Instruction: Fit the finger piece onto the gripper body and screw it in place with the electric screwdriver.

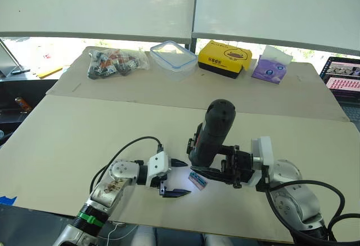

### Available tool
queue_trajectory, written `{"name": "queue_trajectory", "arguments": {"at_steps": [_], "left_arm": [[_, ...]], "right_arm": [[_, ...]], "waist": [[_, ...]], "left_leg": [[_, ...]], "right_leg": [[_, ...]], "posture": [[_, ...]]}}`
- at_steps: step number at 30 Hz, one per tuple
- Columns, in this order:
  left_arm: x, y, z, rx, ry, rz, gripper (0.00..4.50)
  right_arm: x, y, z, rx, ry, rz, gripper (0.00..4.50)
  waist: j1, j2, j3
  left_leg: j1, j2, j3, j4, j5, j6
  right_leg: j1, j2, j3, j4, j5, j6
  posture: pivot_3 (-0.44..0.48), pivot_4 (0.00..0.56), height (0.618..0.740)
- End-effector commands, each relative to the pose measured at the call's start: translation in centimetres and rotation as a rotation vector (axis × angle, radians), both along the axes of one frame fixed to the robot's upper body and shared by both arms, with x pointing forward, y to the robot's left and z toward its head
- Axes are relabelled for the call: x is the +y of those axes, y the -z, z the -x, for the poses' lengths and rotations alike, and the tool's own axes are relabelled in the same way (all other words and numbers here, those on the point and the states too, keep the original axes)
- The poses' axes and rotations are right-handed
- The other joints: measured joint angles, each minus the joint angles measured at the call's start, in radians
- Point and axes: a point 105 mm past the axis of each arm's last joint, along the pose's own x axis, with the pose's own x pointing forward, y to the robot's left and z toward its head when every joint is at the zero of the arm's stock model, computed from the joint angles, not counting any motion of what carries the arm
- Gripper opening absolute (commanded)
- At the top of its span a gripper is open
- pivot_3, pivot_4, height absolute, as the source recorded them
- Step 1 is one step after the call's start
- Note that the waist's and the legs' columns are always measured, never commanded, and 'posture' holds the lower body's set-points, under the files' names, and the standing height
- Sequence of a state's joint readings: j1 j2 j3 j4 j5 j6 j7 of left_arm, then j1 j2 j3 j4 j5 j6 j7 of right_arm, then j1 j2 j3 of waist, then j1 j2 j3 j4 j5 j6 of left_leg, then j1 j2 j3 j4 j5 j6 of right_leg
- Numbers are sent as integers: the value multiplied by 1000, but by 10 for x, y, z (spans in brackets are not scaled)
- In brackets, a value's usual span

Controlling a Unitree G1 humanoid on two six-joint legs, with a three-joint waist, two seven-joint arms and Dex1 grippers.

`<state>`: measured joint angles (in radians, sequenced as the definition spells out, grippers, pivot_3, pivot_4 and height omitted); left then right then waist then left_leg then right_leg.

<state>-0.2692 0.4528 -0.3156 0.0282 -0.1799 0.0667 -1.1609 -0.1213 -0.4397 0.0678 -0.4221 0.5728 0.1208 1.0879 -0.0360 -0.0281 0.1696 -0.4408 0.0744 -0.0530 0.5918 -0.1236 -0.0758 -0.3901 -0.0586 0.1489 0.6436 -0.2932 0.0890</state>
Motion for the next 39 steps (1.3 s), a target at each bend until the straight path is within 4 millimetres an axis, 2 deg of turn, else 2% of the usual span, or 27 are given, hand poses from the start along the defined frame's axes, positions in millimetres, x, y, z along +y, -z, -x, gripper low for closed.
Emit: {"name": "queue_trajectory", "arguments": {"at_steps": [1, 14, 27, 39], "left_arm": [[-9, 10, 4, 22, 32, -22, 4470], [-14, 18, 5, 29, 50, -24, 4470], [-16, 19, 6, 41, 51, -12, 4470], [-16, 22, 7, 44, 54, -13, 4470]], "right_arm": [[-3, -14, 4, -77, 4, -39, 1906], [-12, -11, -3, -67, 43, -38, 1906], [-22, -11, 1, -58, 57, -30, 1906], [-18, -11, 1, -58, 52, -35, 1906]], "waist": [[2, 0, 0], [20, 1, -1], [24, 2, -1], [24, 4, -3]], "left_leg": [[0, 0, 0, 0, 0, 0], [1, 0, 0, 1, 0, 0], [1, -1, 0, 1, 0, 0], [1, -1, 0, 1, 0, 0]], "right_leg": [[0, 0, 0, 0, 0, 0], [1, 0, 0, 0, 0, 0], [2, 0, 0, 0, 0, 0], [2, -1, 0, 0, 0, 1]], "posture": [[0, 150, 740], [0, 150, 740], [0, 150, 740], [0, 150, 740]]}}
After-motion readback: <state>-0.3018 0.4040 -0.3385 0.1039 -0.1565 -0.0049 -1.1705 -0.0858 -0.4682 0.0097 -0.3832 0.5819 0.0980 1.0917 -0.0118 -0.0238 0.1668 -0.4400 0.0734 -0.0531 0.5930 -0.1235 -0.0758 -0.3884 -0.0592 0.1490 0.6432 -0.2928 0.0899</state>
